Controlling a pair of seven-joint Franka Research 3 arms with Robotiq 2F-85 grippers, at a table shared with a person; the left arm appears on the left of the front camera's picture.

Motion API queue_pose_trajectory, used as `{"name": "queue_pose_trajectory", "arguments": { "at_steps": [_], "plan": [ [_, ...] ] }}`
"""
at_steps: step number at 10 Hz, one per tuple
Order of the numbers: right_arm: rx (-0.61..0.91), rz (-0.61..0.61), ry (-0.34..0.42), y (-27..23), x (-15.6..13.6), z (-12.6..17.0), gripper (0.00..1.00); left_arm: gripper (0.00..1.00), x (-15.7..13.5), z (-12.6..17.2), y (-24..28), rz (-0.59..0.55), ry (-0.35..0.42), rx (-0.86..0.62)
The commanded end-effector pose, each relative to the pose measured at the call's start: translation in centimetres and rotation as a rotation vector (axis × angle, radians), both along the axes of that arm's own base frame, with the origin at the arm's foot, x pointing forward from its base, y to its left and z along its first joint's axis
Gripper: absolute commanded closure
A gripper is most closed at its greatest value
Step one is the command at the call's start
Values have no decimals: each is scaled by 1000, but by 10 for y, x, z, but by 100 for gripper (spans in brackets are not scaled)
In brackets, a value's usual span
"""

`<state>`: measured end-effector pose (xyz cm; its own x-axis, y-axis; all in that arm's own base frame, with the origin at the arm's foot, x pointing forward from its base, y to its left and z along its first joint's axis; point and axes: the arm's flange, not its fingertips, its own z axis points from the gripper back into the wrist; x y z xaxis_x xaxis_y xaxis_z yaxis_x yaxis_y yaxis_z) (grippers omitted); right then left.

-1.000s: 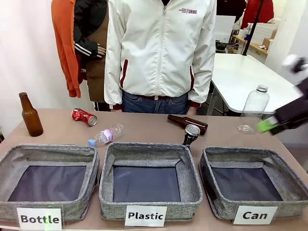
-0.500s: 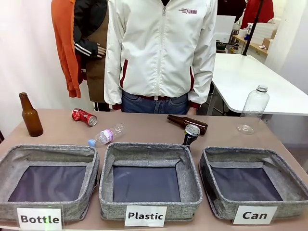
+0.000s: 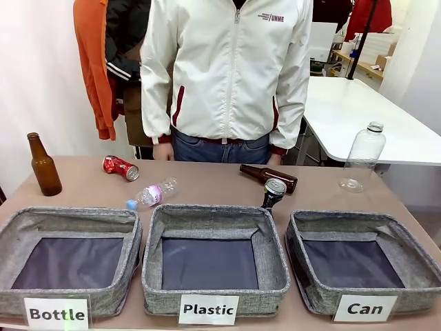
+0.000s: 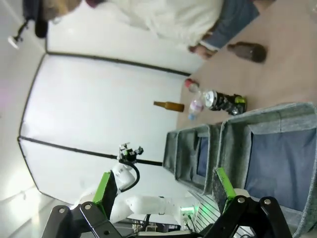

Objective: Sort the can waste into the basket.
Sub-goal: Pick up the can waste from the table and place it in the right Fabric basket.

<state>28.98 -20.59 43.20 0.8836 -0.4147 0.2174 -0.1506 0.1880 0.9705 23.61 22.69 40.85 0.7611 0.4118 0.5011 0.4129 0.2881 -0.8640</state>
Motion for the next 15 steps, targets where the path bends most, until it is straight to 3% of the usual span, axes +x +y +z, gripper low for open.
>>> {"name": "queue_pose_trajectory", "arguments": {
  "at_steps": [1, 5, 8, 12, 14, 15],
  "plan": [
    [-28, 23, -34, 5, -2, 18, 0, 0, -8, 2, 2, -22, -23, 28],
    [-35, 30, -5, 8, -1, 14, 0, 0, -8, 2, 2, -22, -23, 28],
    [-419, 274, -190, 93, 34, 62, 0, 0, -8, 2, 2, -22, -23, 28],
    [-897, 537, -508, 219, 84, 55, 0, 0, -8, 2, 2, -22, -23, 28],
    [-1044, 591, -560, 268, 94, 52, 0, 0, -8, 2, 2, -22, -23, 28],
    [-1042, 489, -534, 275, 103, 52, 0, 0, -8, 2, 2, -22, -23, 28]
  ]
}}
